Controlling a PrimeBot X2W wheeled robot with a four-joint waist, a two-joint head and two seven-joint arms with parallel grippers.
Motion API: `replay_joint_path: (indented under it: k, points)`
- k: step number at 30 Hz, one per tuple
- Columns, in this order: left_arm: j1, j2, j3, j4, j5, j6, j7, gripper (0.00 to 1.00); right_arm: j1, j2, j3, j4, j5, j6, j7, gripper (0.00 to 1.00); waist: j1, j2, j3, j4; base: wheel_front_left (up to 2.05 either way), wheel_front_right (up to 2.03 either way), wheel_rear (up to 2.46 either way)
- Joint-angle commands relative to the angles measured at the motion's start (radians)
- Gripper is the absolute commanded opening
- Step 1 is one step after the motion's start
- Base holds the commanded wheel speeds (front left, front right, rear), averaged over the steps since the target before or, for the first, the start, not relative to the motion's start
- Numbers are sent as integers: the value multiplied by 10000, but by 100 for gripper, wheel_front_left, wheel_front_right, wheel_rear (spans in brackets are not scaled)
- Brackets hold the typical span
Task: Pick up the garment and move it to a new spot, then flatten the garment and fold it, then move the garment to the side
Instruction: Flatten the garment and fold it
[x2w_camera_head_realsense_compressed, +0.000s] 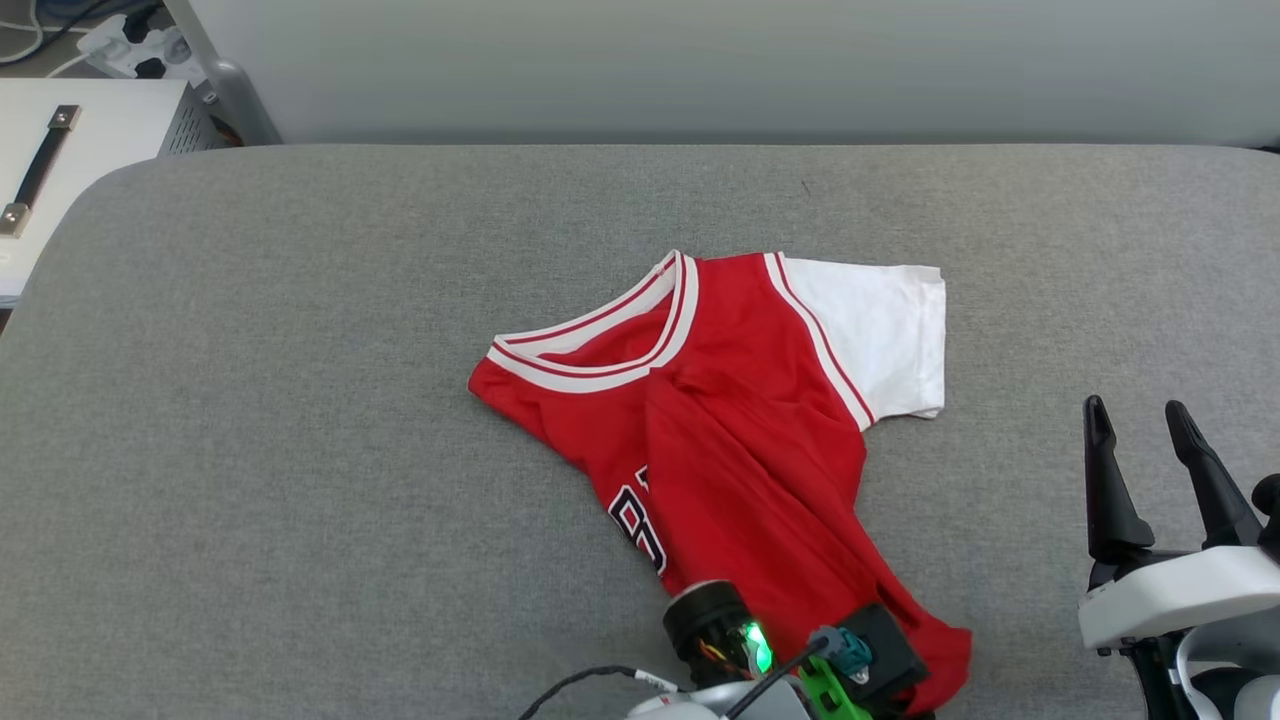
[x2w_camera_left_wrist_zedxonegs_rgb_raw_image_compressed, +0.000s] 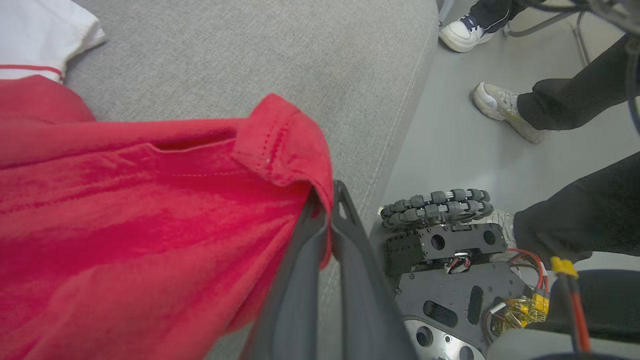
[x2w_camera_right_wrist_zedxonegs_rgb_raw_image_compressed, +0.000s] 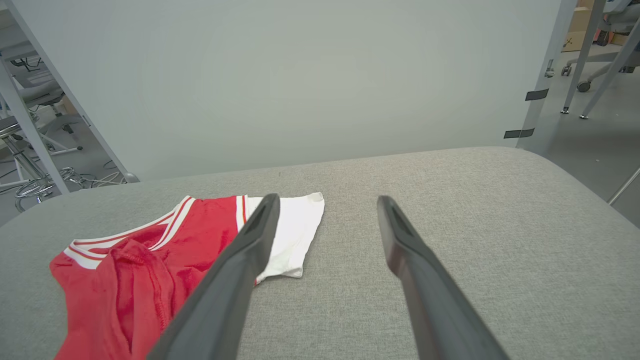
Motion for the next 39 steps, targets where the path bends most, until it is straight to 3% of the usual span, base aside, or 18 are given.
replay_joint_path:
  k: [1,3,4,5,16,32,35,39]
  points:
    - [134,-130,9,70,-36,-39,-202,0,14,-10,12,24,71,-7,1,100,0,0,48,11,0,0,0]
    - [205,-221,111,201,-25,59,-486,0,-26,-10,36,38,76,-7,-12,100,0,0,96,11,0,0,0]
    - [229,-270,216,275,-8,160,-677,15,-52,-10,38,44,78,-7,-27,100,0,0,111,18,0,0,0]
    - [228,-302,319,347,28,264,-851,98,-71,-10,28,47,73,-7,-40,100,0,0,116,31,0,0,0]
    - [173,-95,1740,460,491,1472,-3036,100,-47,-10,-142,70,-49,-7,-81,100,0,0,-135,247,0,0,0]
    - [926,1022,4590,64,62,3772,-5175,100,-2,-10,-128,-51,-90,-7,-19,100,0,0,-226,383,0,0,0]
    - [973,1323,5002,125,-187,3909,-5105,100,-39,-10,-143,-90,-89,-7,-9,100,0,0,-82,374,0,0,0]
    - [755,1807,5459,363,-642,3741,-4660,100,-132,-10,-135,-132,-109,-7,13,100,0,0,192,358,0,0,0]
